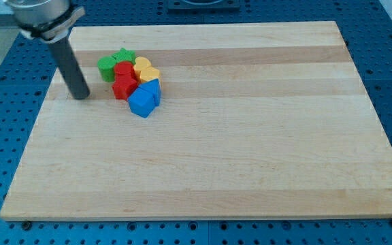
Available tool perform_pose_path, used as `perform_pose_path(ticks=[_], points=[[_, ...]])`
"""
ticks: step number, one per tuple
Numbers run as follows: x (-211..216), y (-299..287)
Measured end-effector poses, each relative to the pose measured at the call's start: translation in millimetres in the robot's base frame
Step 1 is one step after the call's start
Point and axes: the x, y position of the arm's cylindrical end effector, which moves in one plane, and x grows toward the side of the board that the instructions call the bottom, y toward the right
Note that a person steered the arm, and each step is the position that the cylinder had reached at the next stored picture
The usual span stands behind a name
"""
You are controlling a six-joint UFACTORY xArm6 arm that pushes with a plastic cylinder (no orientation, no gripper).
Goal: Separate the cube from the triangle
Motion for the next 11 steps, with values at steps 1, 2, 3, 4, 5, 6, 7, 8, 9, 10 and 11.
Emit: perform_pose_path(ticks=[1, 2, 3, 4, 5, 6, 7, 8, 9, 10, 11], points=[[32.2, 7.2], [25.3, 35.7], [11.4, 67.9], [11.2, 105.5], [23.5, 115.0], [23.6, 134.4], [19.0, 157.8], [-5.1, 188.0], [-18.8, 202.5], [0.8, 196.5], [17.2, 170.8]])
